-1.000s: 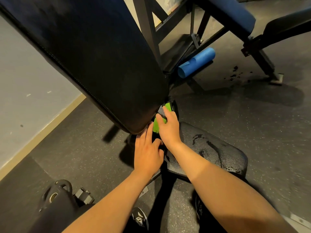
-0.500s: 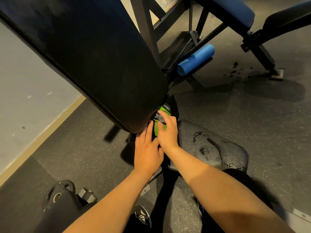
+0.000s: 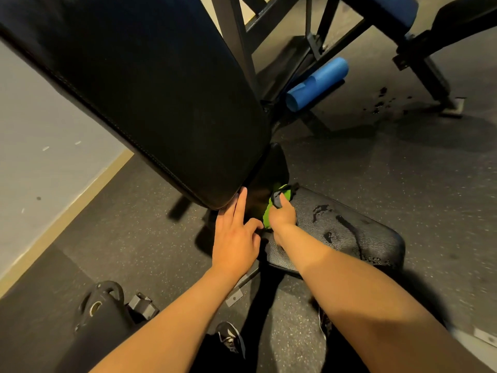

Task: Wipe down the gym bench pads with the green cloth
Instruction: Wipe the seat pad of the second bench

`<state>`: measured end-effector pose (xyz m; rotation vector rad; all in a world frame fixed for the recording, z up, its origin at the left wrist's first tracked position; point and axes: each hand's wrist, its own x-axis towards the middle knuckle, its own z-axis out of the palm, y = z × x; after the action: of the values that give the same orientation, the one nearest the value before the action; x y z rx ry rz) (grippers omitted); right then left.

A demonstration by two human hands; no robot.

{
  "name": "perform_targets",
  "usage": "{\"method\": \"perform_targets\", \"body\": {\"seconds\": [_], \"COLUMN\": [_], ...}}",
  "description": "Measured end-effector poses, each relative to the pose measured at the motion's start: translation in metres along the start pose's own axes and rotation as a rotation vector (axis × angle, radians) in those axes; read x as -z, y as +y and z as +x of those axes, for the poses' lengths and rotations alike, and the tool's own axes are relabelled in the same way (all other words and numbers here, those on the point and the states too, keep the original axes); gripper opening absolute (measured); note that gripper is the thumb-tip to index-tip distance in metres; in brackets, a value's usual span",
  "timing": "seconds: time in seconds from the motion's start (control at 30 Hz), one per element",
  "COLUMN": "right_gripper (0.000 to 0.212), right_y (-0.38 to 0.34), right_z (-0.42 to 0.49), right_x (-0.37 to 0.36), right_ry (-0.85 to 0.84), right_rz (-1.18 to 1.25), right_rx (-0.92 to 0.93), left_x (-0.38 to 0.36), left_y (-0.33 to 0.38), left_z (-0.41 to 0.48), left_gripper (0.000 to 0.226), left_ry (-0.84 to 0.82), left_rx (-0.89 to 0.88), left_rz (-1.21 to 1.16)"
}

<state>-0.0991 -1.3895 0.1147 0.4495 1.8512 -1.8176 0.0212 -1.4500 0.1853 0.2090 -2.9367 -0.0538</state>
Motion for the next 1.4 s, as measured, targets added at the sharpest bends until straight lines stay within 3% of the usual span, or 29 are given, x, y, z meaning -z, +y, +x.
{"method": "perform_targets", "body": {"seconds": [0.1,0.27,0.4,0.53,0.63,0.8,0.93,1.07,1.17,1.23,1.4], "right_gripper": [0.041,0.039,0.051,0.054,0.059,0.05,0.049,0.048,0.053,0.055,0.058], "right_y": [-0.019,-0.055,-0.054,-0.029,-0.016,-0.004,-0.016,-0.029,-0.024,-0.016,0.011], "right_z": [-0.015,-0.044,-0.053,-0.041,-0.037,-0.04,-0.054,-0.075,-0.077,-0.067,-0.039], "right_x": [0.002,0.003,-0.001,-0.007,-0.003,-0.005,-0.011,-0.01,-0.009,-0.009,-0.007], "right_ry": [-0.02,-0.14,-0.18,-0.102,-0.069,-0.024,-0.026,-0.098,-0.129,-0.098,-0.064], "right_rz": [0.046,0.057,0.043,-0.04,-0.04,0.119,-0.098,-0.069,-0.114,-0.135,-0.152], "right_rx": [0.073,0.371,0.507,0.401,0.167,-0.032,0.236,0.521,0.609,0.543,0.084], "left_x": [0.002,0.01,0.014,0.01,0.007,0.006,0.009,0.01,0.01,0.009,0.008], "left_y": [-0.002,-0.003,-0.007,-0.013,-0.006,-0.003,-0.004,-0.006,-0.006,-0.006,-0.014], "left_z": [-0.001,-0.001,-0.012,-0.021,-0.019,-0.016,-0.018,-0.018,-0.022,-0.024,-0.024], "left_gripper": [0.025,0.072,0.088,0.084,0.077,0.07,0.069,0.07,0.07,0.066,0.054], "left_ry": [-0.017,0.029,0.07,0.084,0.109,0.127,0.129,0.109,0.161,0.188,0.169], "left_rx": [-0.005,-0.008,0.065,0.156,0.224,0.266,0.272,0.327,0.328,0.322,0.394], "left_rz": [-0.012,-0.098,-0.152,-0.157,-0.176,-0.236,-0.296,-0.37,-0.37,-0.381,-0.41]}}
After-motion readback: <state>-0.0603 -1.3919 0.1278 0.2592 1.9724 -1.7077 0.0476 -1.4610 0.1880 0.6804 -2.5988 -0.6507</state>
